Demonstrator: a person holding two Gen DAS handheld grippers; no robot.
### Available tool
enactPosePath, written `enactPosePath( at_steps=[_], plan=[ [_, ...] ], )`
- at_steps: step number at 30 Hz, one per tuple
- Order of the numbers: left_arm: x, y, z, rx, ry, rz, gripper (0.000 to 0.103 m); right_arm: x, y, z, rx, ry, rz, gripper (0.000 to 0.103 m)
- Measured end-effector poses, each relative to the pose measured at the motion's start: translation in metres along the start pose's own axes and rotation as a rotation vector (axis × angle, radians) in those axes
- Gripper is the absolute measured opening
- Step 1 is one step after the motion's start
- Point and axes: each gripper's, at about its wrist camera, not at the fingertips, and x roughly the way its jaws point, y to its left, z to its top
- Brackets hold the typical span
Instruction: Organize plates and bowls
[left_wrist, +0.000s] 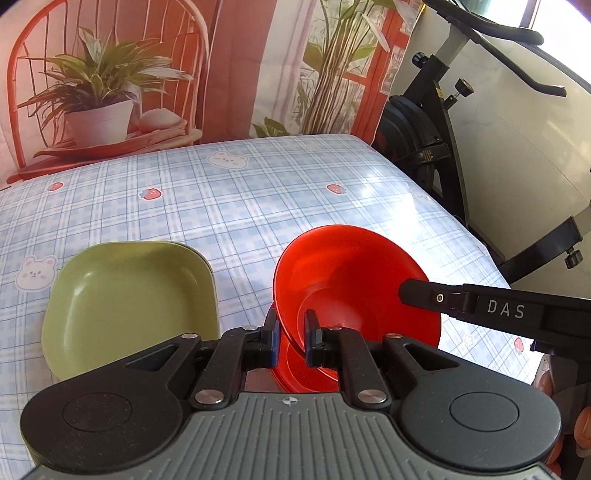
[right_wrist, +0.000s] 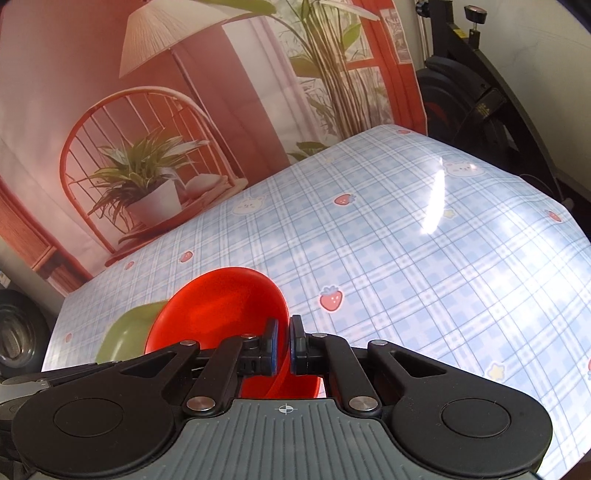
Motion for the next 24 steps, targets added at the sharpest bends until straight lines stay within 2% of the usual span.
enactPosePath(
  at_steps=[18,24],
  plan=[
    [0.008,-0.001,-0.006,0.016,0.037,0.014,0.013,0.009,0.000,-0.016,-0.024,0.022,-0.036,0.008],
    [0.010,-0.005,-0.009,0.045,0.055,0.002,0.018,0.009,-0.002,-0.016,-0.021,0.026,-0.040,0.008]
  ],
)
